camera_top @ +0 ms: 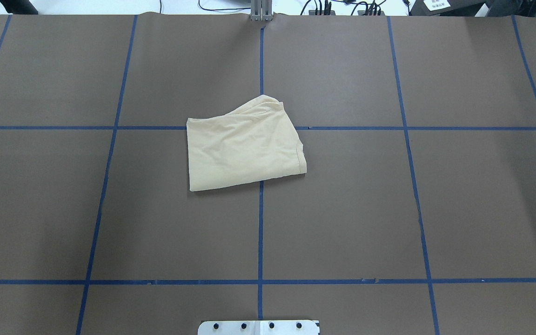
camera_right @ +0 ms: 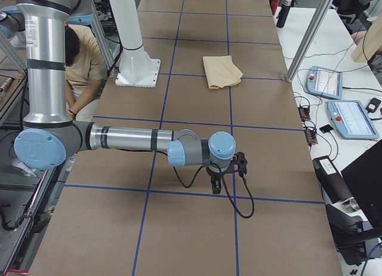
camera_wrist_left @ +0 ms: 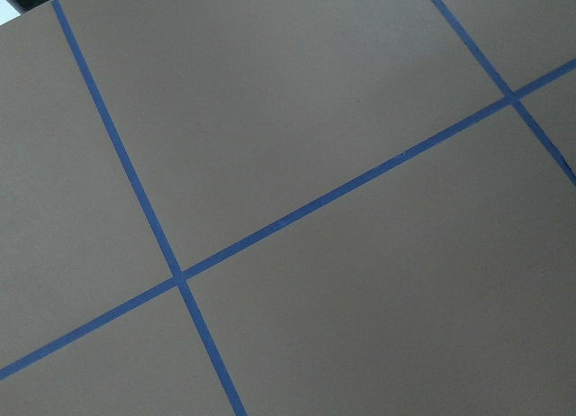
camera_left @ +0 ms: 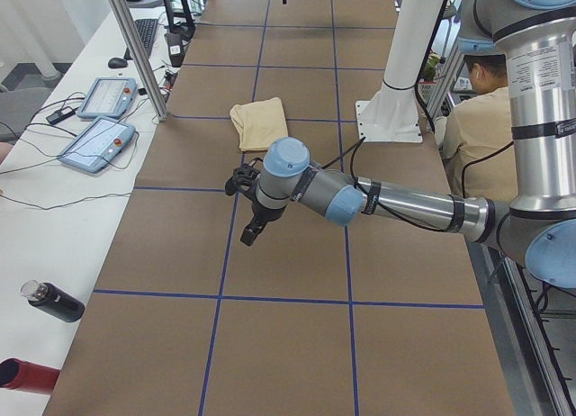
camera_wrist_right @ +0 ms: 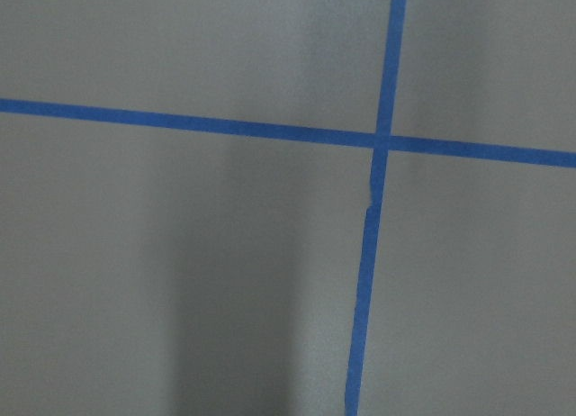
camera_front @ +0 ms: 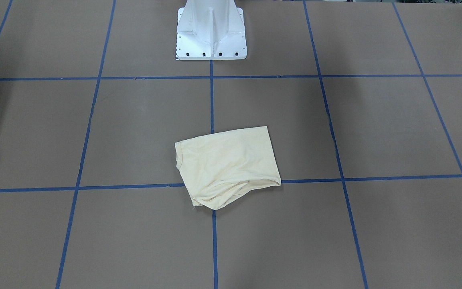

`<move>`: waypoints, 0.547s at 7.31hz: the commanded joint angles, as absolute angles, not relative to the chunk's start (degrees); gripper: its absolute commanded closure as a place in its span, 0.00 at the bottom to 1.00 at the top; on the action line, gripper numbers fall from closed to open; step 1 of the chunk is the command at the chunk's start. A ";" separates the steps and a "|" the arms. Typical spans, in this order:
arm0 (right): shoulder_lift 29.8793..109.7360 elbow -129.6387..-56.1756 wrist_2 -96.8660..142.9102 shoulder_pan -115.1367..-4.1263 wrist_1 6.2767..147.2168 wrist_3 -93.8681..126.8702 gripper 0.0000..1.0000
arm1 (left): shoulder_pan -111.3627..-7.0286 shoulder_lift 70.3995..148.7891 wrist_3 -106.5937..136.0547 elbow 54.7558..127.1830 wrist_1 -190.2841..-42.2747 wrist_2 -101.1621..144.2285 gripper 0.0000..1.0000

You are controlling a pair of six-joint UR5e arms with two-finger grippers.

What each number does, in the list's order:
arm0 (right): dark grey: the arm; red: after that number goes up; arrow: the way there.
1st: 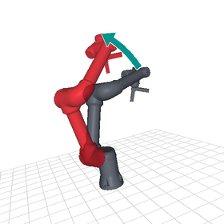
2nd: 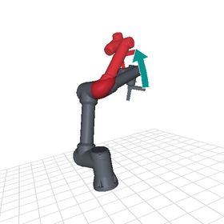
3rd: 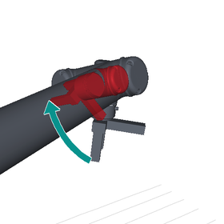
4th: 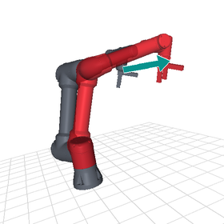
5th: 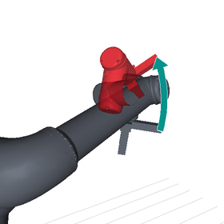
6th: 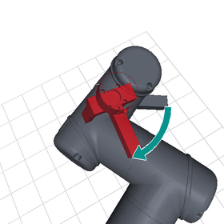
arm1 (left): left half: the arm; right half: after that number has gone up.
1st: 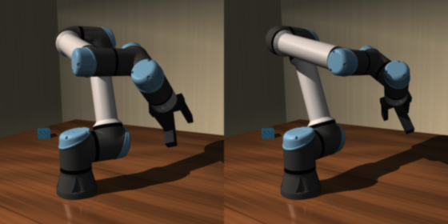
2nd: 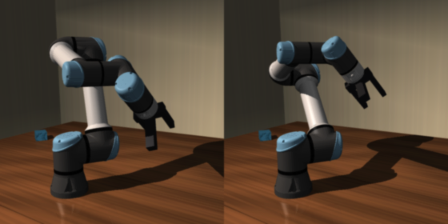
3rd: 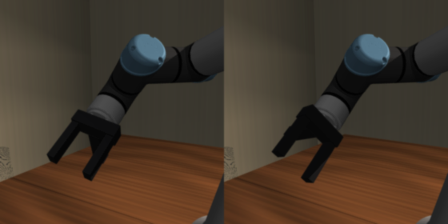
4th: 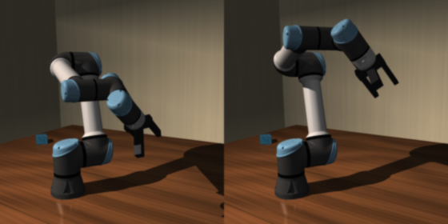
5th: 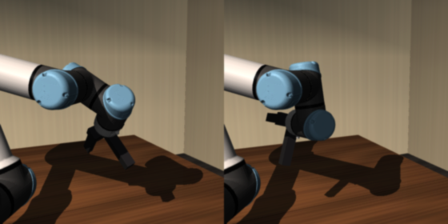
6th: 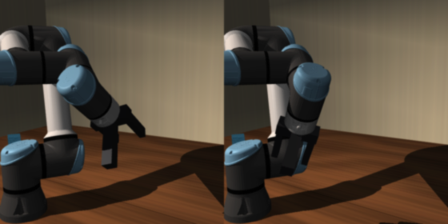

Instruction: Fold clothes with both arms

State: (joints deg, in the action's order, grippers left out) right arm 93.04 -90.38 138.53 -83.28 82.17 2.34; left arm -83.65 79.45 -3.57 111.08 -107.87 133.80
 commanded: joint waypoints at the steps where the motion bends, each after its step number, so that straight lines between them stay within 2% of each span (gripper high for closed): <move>1: 93.43 -90.35 138.69 -82.44 82.09 2.46 0.00 | -83.58 81.21 -3.25 111.79 -103.90 133.77 0.01; 4: 92.81 -90.61 138.25 -83.06 81.48 3.25 0.00 | -84.11 78.58 -3.08 115.13 -104.33 133.16 0.01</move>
